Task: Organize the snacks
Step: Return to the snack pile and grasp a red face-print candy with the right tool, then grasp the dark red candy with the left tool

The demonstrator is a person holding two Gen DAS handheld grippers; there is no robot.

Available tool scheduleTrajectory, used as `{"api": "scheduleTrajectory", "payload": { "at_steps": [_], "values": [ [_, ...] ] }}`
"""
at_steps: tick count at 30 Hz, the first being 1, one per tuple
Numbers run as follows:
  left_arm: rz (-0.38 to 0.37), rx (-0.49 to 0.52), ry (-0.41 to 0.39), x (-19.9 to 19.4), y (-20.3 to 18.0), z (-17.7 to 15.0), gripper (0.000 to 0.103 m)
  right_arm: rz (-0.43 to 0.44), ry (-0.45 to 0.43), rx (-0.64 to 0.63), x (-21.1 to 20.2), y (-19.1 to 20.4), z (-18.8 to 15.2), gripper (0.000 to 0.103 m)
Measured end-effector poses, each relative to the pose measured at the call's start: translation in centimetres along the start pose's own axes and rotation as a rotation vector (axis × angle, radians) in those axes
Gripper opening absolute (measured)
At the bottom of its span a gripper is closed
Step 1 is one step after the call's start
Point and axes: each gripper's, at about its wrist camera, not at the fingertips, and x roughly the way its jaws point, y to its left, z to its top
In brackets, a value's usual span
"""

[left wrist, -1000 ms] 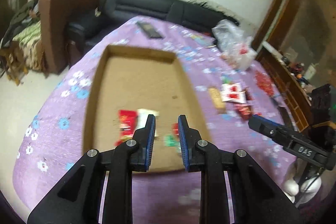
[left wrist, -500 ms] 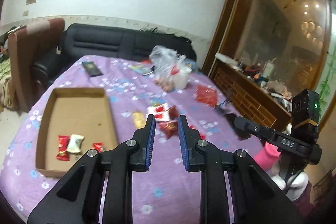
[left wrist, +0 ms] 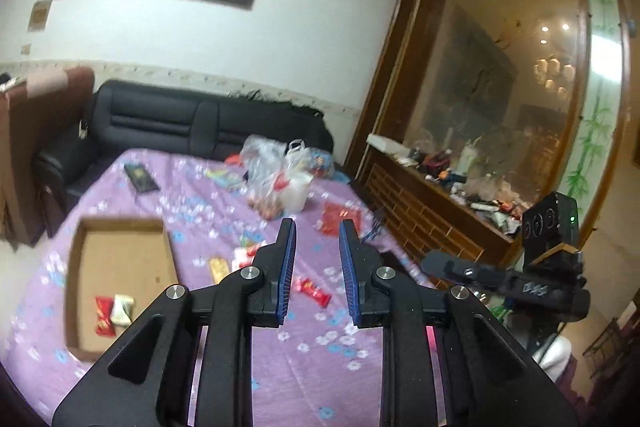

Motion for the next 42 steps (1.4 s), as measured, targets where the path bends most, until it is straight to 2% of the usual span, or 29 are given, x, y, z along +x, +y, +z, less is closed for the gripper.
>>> {"api": "scheduleTrajectory", "payload": {
  "at_steps": [4,6,7,8,9,10,11,12,14,15,18,19,20,21,22,23,24,27,30,34,35,37,42],
  "values": [
    [0.045,0.101,-0.021,-3.8,-2.5,8.3,0.02,-0.123,-0.119,-0.162,-6.2,4.9,7.1,0.059],
    [0.117,0.148,-0.055,-4.9,-3.3,12.4,0.02,-0.216,-0.193,-0.222,-9.0,7.5,11.4,0.06],
    [0.184,0.178,-0.089,-5.4,-3.8,15.2,0.023,-0.27,-0.234,-0.229,-10.2,8.5,13.6,0.063],
    [0.233,0.204,-0.118,-5.5,-4.0,17.3,0.038,-0.306,-0.25,-0.232,-10.8,9.2,15.4,0.067],
    [0.268,0.23,-0.133,-5.3,-4.1,18.8,0.067,-0.337,-0.242,-0.241,-10.8,9.7,17.3,0.077],
    [0.301,0.254,-0.143,-4.8,-4.1,19.9,0.079,-0.361,-0.216,-0.253,-10.4,9.8,18.7,0.086],
    [0.333,0.265,-0.164,-4.1,-3.7,20.6,0.085,-0.377,-0.188,-0.256,-9.5,9.8,19.4,0.088],
    [0.333,0.262,-0.172,-3.2,-3.1,20.5,0.085,-0.384,-0.163,-0.246,-8.3,9.2,19.7,0.088],
    [0.257,0.234,-0.115,-0.2,-1.2,19.1,0.085,-0.351,-0.109,-0.199,-5.4,7.1,18.2,0.088],
    [0.209,0.21,-0.065,2.1,0.1,17.5,0.085,-0.315,-0.055,-0.18,-2.8,5.5,16.8,0.088],
    [0.153,0.174,0.079,9.2,3.4,10.9,0.085,-0.244,0.122,-0.127,6.3,-0.4,10.6,0.086],
    [0.136,0.182,0.124,11.7,4.3,8.0,0.085,-0.226,0.181,-0.11,9.3,-2.5,8.1,0.08],
    [0.122,0.192,0.163,13.5,4.8,5.8,0.08,-0.212,0.249,-0.081,12.6,-4.7,5.3,0.066],
    [0.102,0.203,0.221,15.8,5.2,3.1,0.07,-0.211,0.307,-0.054,15.0,-6.6,3.0,0.049],
    [0.082,0.207,0.273,17.7,5.6,0.9,0.066,-0.216,0.361,-0.031,17.2,-8.6,0.7,0.038],
    [0.06,0.213,0.333,19.9,5.9,-1.8,0.064,-0.229,0.395,-0.032,19.2,-10.1,-1.2,0.038],
    [0.051,0.22,0.359,21.1,5.8,-3.3,0.064,-0.266,0.402,-0.054,20.7,-11.4,-2.8,0.038],
    [0.047,0.259,0.404,24.2,4.6,-7.2,0.064,-0.44,0.373,-0.161,22.6,-13.8,-5.1,0.038],
    [0.051,0.337,0.424,26.8,3.4,-9.2,0.064,-0.486,0.385,-0.172,23.1,-15.7,-5.5,0.038],
    [0.075,0.405,0.473,30.8,2.7,-11.0,0.064,-0.479,0.413,-0.128,22.9,-18.6,-6.3,0.037],
    [0.079,0.413,0.482,31.4,2.8,-11.4,0.064,-0.461,0.383,-0.125,22.4,-18.8,-6.3,0.037],
    [0.087,0.424,0.505,33.0,3.1,-12.5,0.064,-0.461,0.381,-0.102,22.0,-19.2,-5.5,0.025],
    [0.117,0.459,0.542,36.1,3.0,-14.4,0.064,-0.418,0.372,-0.057,21.3,-20.1,-5.3,0.024]
  ]
}}
